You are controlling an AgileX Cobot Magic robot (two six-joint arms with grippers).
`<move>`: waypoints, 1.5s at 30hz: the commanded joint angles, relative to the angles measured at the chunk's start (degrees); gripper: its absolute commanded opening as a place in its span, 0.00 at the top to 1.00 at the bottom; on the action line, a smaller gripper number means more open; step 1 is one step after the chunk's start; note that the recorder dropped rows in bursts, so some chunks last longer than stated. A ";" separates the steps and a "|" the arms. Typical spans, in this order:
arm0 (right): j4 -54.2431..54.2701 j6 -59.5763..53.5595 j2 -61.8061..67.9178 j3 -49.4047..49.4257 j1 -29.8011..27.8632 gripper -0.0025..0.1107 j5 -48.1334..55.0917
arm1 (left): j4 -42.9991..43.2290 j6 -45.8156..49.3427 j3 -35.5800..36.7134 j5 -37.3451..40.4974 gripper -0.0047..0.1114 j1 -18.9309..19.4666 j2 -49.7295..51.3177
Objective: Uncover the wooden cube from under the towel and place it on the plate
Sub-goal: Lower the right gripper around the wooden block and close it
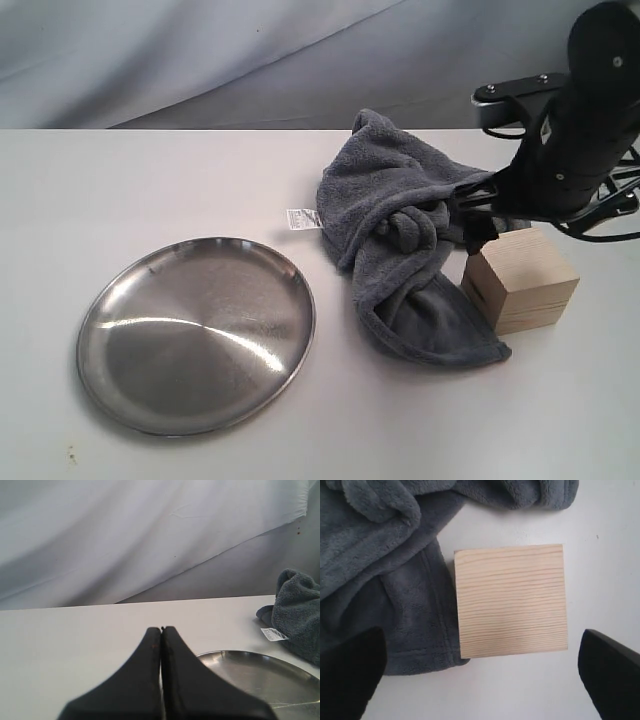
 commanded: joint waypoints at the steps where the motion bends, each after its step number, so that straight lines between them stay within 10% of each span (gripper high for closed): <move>1: -3.11 0.31 3.75 0.30 -0.27 0.14 -1.00 | -0.10 -0.14 0.25 -0.12 0.96 -0.28 -0.24; 45: 4.12 -6.05 5.30 0.30 -4.13 0.14 -8.85 | -0.10 -0.14 0.25 -0.12 0.96 -0.28 -0.24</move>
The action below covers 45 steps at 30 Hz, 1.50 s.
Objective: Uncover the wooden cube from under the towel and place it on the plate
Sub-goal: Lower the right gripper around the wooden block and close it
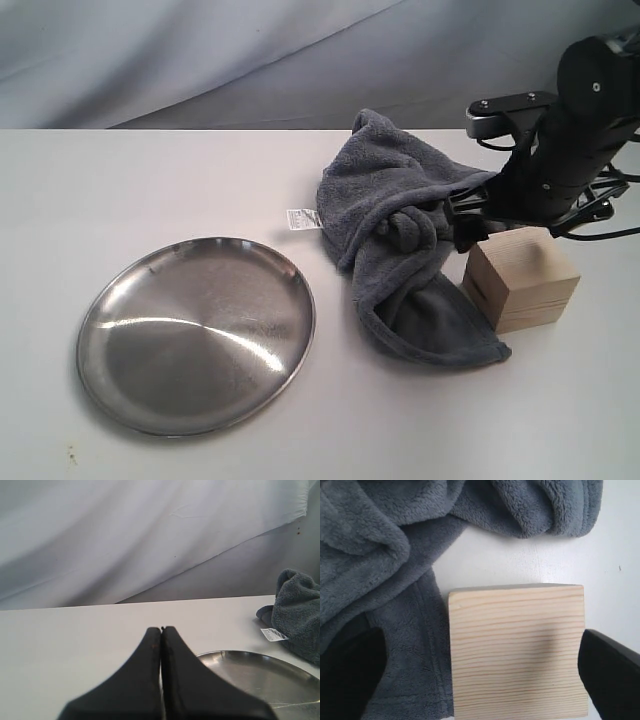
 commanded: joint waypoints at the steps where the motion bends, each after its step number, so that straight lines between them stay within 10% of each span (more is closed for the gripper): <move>1: -0.20 -0.53 -0.72 0.34 -0.44 0.14 -0.41 | -0.10 -0.14 0.25 -0.12 0.96 -0.28 -0.24; 45: -6.31 5.64 11.14 0.34 -0.44 0.14 -1.18 | -0.10 -0.14 0.25 -0.12 0.96 -0.28 -0.24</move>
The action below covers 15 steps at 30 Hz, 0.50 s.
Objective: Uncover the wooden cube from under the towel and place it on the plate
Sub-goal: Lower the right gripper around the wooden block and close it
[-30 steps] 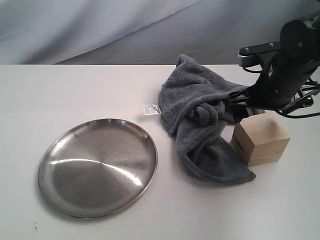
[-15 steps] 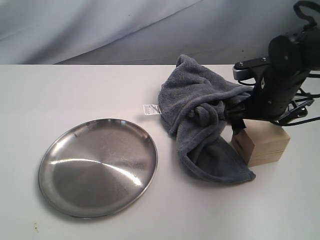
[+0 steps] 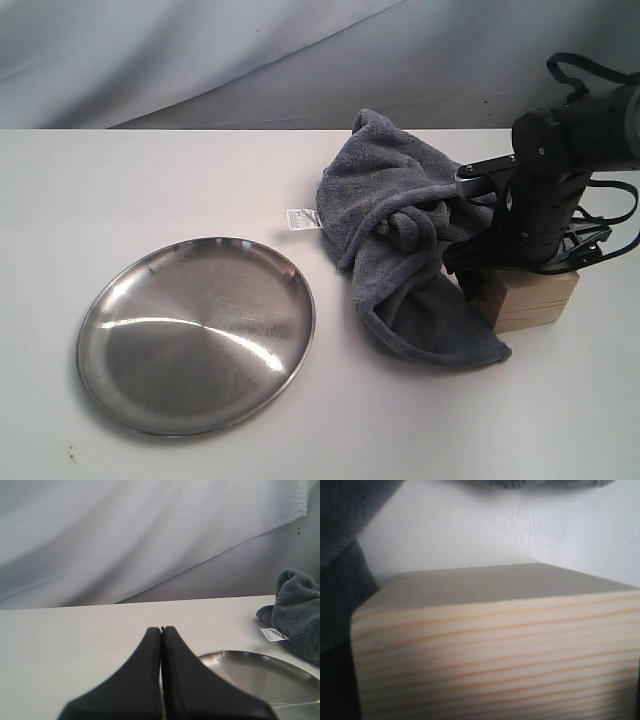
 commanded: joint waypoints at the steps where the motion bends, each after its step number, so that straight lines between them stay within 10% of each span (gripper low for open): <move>1: 0.16 0.26 -0.13 0.34 -0.44 0.15 -0.16 | -0.10 -0.14 0.25 -0.12 0.96 -0.28 -0.24; 8: 0.05 0.52 -0.13 0.34 -0.44 0.40 0.36 | -0.10 -0.14 0.25 -0.12 0.96 -0.28 -0.24; 15: -0.05 0.76 -0.13 0.34 -0.44 0.98 0.79 | -0.10 -0.14 0.25 -0.12 0.96 -0.28 -0.24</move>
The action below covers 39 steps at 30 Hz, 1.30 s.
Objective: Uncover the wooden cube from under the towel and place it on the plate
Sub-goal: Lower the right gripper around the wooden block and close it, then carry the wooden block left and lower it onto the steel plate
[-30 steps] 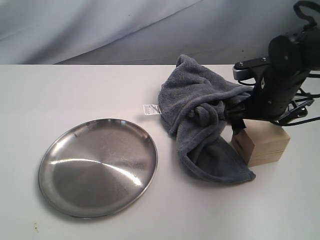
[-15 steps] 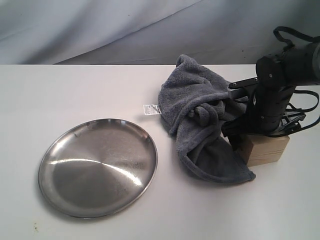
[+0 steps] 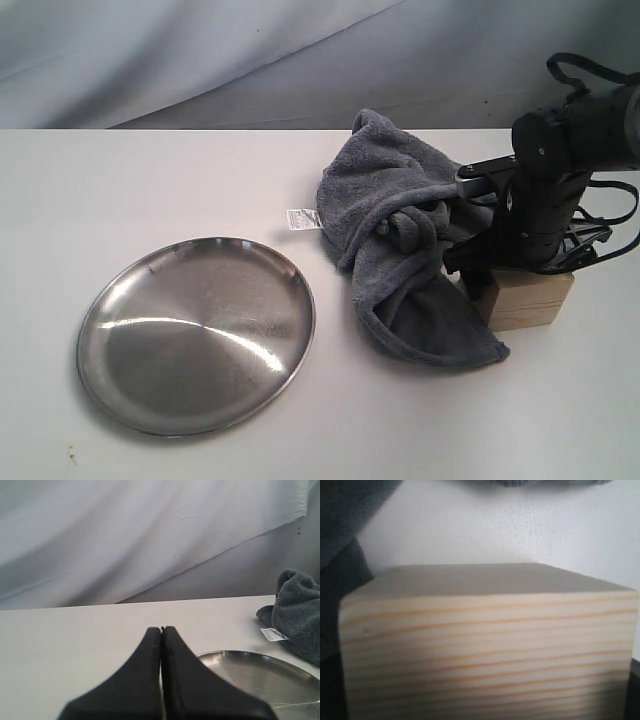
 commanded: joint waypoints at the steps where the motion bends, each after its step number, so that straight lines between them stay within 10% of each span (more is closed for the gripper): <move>1: 0.04 0.84 -0.11 0.34 -0.44 0.98 0.45 | -0.10 -0.14 0.25 -0.12 0.96 -0.28 -0.24; 39: 5.20 -3.62 -16.98 0.34 1.69 0.98 8.63 | -0.10 -0.14 0.25 -0.12 0.96 -0.28 -0.24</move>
